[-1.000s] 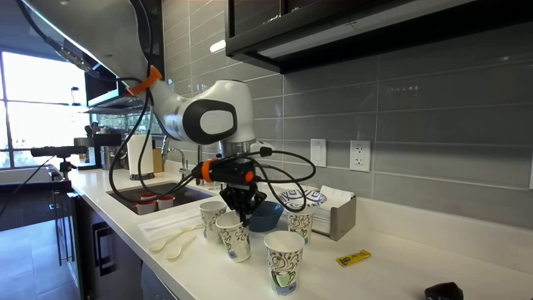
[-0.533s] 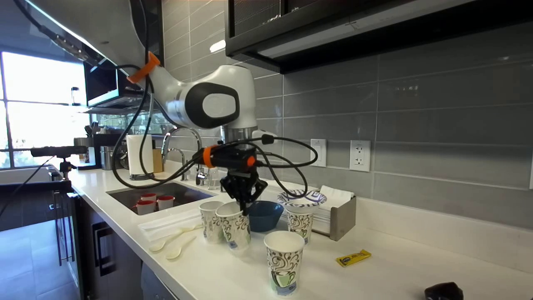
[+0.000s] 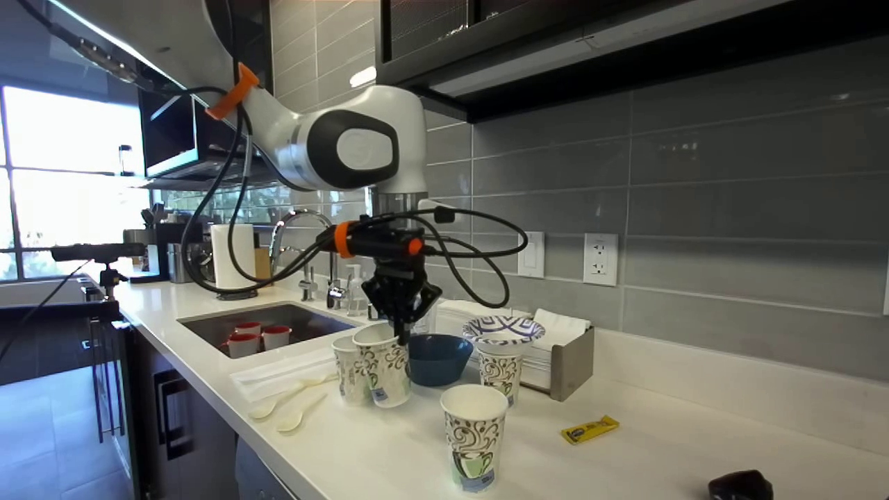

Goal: Pick up the middle paper cup from the kitchen counter and put it in the white paper bowl on a paper cup

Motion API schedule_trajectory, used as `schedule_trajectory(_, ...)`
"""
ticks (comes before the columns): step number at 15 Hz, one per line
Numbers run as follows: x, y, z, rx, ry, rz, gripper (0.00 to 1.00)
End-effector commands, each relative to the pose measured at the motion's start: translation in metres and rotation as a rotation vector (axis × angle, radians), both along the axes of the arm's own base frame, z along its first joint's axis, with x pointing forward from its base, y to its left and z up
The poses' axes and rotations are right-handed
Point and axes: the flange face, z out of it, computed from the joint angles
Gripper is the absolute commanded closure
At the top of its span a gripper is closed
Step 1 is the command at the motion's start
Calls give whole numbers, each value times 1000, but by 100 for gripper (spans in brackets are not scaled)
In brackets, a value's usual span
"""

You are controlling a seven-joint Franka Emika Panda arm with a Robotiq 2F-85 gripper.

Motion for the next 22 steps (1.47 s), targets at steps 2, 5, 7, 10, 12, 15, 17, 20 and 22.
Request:
schedule_trajectory(2, 3, -1, 7, 6, 0, -31, 99)
schedule_trajectory(5, 12, -4, 35, 40, -35, -73, 99)
schedule_trajectory(7, 20, -6, 57, 68, -44, -118, 99)
schedule_trajectory(10, 35, -10, 91, 85, -62, -198, 99)
schedule_trajectory(12, 46, -13, 109, 89, -79, -257, 99)
schedule_trajectory(15, 41, -13, 114, 74, -108, -260, 96)
schedule_trajectory(17, 49, -17, 119, 76, -115, -292, 96)
schedule_trajectory(20, 55, -18, 115, 75, -107, -301, 96)
schedule_trajectory(22, 61, -24, 117, 73, -111, -346, 99)
